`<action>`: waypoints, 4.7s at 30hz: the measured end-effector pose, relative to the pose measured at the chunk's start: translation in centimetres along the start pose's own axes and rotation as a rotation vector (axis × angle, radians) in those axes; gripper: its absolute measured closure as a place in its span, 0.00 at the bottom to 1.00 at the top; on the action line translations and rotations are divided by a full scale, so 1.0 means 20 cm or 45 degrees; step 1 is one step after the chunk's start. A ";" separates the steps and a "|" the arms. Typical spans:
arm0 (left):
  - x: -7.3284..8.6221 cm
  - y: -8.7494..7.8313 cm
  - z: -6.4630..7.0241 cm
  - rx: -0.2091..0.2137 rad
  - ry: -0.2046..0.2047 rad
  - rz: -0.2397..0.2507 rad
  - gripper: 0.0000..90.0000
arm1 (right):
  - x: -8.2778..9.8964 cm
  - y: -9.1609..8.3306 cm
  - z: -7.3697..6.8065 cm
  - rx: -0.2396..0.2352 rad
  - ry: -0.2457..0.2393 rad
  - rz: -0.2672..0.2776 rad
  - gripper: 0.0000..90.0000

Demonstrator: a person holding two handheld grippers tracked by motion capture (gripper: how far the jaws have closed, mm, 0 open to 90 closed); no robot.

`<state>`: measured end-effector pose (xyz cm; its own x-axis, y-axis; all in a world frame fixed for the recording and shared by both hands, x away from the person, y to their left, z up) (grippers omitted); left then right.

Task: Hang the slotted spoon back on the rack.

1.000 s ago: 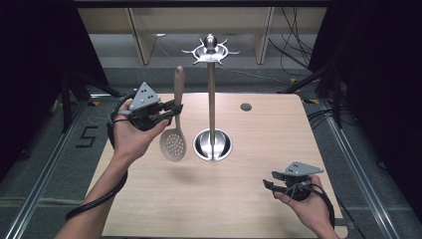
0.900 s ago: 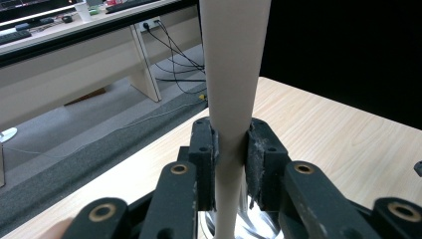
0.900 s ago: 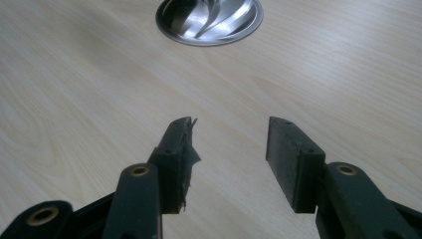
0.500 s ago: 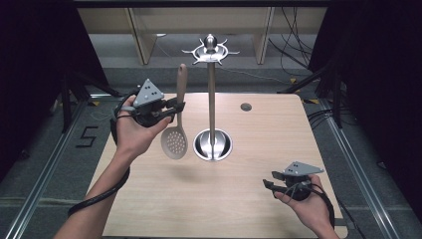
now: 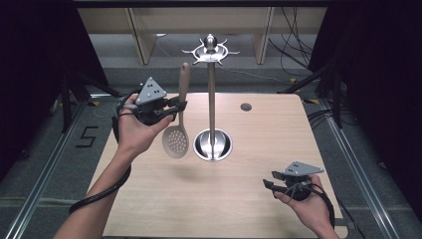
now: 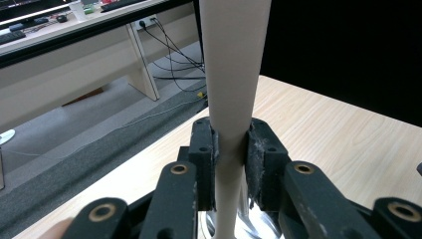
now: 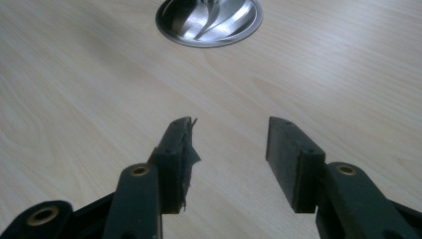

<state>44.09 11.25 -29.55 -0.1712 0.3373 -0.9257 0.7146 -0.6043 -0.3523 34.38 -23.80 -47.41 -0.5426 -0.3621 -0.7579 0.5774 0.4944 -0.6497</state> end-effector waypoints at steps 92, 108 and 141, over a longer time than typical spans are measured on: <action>-0.06 0.12 -0.01 0.022 0.012 -0.099 0.83 | 0.00 0.00 0.01 0.010 -0.037 0.017 0.60; -0.07 0.15 -0.01 0.020 0.000 -0.115 0.83 | 0.00 0.00 0.01 0.006 -0.034 0.015 0.60; 0.05 0.01 -0.02 -0.023 -0.044 -0.002 0.56 | 0.00 0.00 0.00 -0.003 -0.004 0.009 0.59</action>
<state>44.32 11.70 -30.48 -0.1953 0.3128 -0.9295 0.7265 -0.5906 -0.3514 34.36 -23.78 -47.42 -0.5364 -0.3612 -0.7627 0.5800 0.4987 -0.6441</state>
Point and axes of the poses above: each handheld gripper's, and its own axes: y roughly forward along the jaws, x roughly out of its underside, z roughly to its right, the point moved 4 cm from there along y, roughly forward along the jaws, and after that the axes turned 1 degree about y, right-handed, at the moved point
